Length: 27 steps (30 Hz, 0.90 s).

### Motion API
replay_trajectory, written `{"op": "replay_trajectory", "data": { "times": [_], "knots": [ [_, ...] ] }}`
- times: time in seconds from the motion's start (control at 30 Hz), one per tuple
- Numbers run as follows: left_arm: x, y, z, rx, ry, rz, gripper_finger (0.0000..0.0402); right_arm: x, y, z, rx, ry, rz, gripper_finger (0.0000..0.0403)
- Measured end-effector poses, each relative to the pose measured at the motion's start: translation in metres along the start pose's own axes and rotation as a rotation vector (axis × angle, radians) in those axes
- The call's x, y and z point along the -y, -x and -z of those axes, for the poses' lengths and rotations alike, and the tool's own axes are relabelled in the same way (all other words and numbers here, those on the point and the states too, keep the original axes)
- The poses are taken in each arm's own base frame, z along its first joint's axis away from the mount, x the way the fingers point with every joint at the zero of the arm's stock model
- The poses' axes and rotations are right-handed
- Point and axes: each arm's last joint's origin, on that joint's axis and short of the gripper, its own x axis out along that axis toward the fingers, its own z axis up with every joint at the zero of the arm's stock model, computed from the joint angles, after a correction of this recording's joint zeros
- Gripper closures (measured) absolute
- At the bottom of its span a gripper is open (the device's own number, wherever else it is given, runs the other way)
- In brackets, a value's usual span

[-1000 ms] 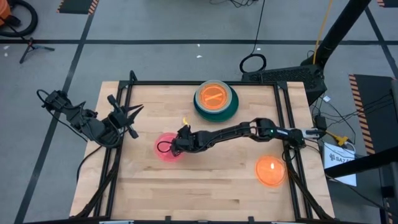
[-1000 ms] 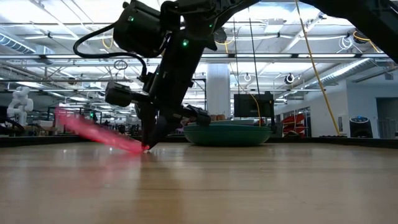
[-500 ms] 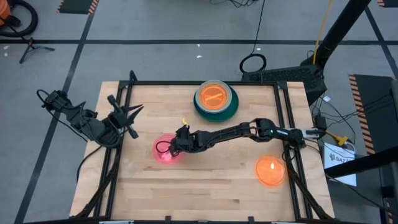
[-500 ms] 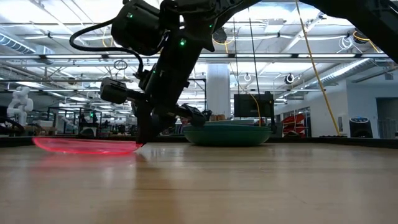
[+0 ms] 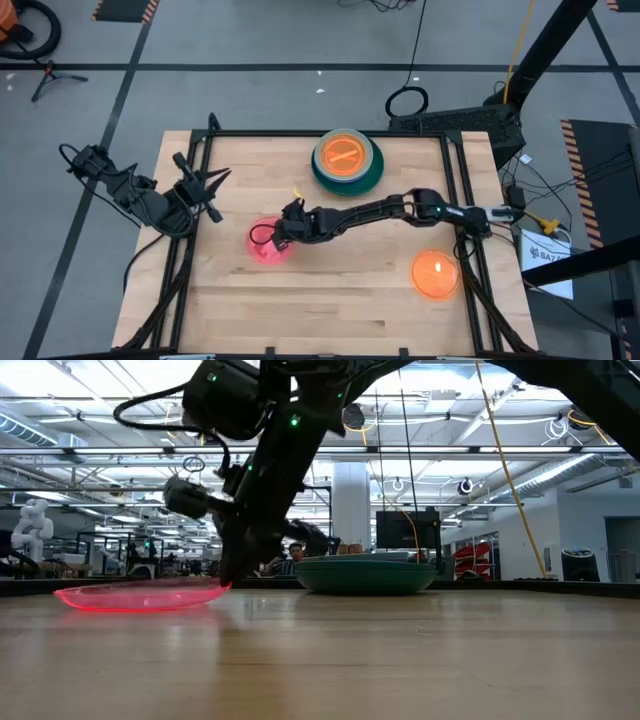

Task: Stack plastic plates
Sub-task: Stack the pink plate on the top orange plate

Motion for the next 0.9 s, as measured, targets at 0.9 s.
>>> {"op": "replay_trajectory", "data": {
  "times": [0.9],
  "knots": [
    [0.000, 0.000, 0.000, 0.000, 0.009, 0.000, 0.0366, 0.023, 0.085, -0.050, 0.033, 0.137, 0.093, 0.0403]
  ]
}}
